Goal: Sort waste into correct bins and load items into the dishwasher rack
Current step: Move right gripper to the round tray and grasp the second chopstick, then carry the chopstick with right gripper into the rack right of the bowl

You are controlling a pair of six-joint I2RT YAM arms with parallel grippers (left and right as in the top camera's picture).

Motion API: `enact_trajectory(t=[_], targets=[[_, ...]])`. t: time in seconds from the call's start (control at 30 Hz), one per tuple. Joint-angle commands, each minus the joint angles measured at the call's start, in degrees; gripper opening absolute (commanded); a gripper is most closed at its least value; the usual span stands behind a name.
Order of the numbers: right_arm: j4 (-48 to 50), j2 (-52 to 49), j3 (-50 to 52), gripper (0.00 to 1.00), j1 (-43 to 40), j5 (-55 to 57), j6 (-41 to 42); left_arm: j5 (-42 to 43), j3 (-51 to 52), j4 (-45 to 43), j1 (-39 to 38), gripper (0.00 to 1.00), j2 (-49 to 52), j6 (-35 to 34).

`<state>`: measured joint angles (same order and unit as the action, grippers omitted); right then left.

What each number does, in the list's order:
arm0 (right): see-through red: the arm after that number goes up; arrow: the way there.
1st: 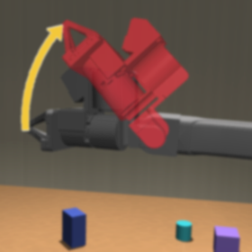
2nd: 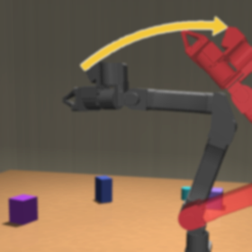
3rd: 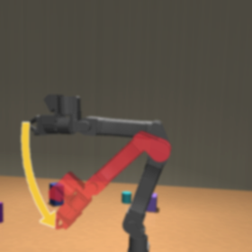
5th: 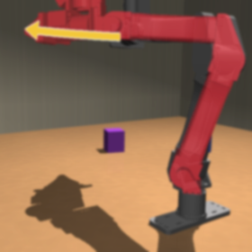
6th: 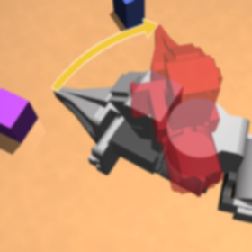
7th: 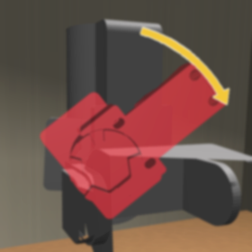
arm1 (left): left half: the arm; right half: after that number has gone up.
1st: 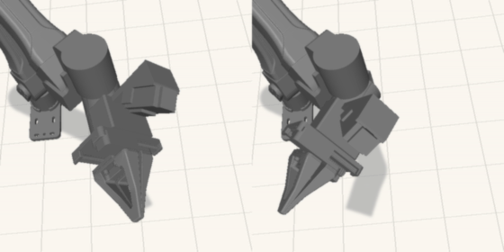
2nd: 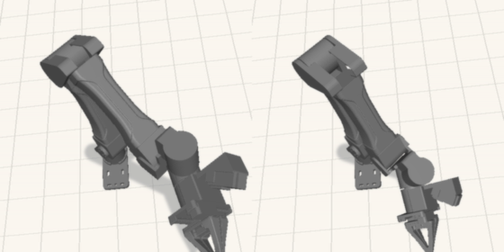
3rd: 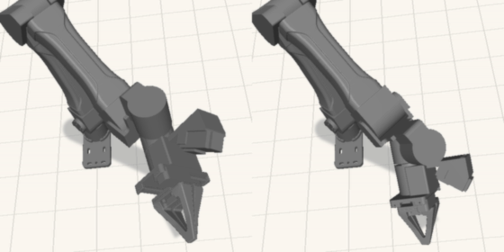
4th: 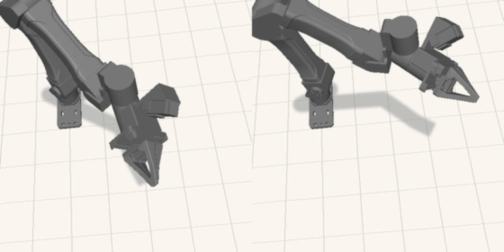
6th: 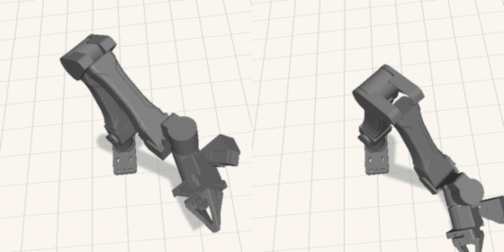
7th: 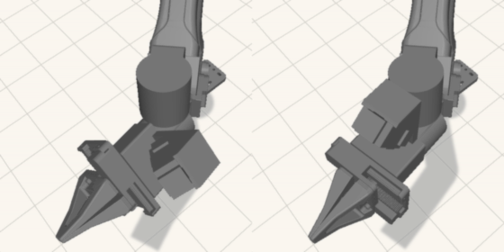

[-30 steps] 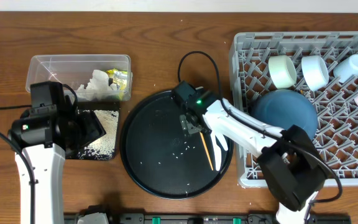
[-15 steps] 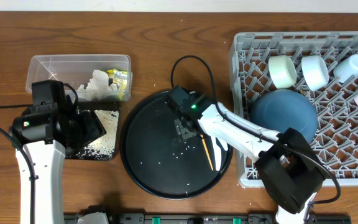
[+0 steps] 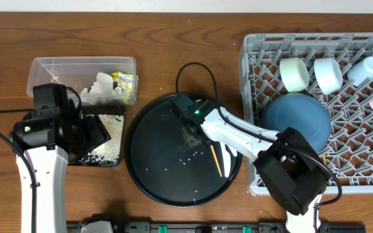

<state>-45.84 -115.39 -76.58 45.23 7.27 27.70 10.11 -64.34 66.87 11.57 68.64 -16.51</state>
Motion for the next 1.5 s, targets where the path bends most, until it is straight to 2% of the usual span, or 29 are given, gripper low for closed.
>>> enact_trajectory(t=[0.0,0.1,0.23,0.63,0.87,1.07,1.37,1.47], targets=[[-0.2,-3.1,0.4,0.49,0.9,-0.7,0.6,-0.3,0.4,0.2,0.2,0.69,0.3,-0.3],[-0.2,-3.0,0.4,0.35,0.9,-1.1,0.6,-0.3,0.4,0.2,0.3,0.69,0.3,-0.3],[-0.2,-3.0,0.4,0.29,0.9,-1.1,0.6,-0.3,0.4,0.2,0.3,0.69,0.3,-0.2],[-0.2,-3.0,0.4,0.01,0.9,-1.2,0.6,-0.3,0.4,0.2,0.3,0.69,0.3,-0.2],[-1.5,-1.7,-1.3,0.01,0.6,-1.7,0.5,-0.3,0.4,0.2,0.2,0.69,0.3,-0.2],[-6.1,5.9,-6.4,0.01,-2.4,-1.5,-2.5,-0.3,0.4,0.2,0.3,0.69,0.3,-0.2],[-13.8,21.7,-7.1,0.01,-13.6,-0.8,-9.4,-0.3,0.4,0.2,0.2,0.69,0.3,-0.2],[-17.6,25.6,-7.1,0.01,-18.8,2.8,-12.0,-0.3,0.4,0.2,0.3,0.69,0.3,-0.2]])
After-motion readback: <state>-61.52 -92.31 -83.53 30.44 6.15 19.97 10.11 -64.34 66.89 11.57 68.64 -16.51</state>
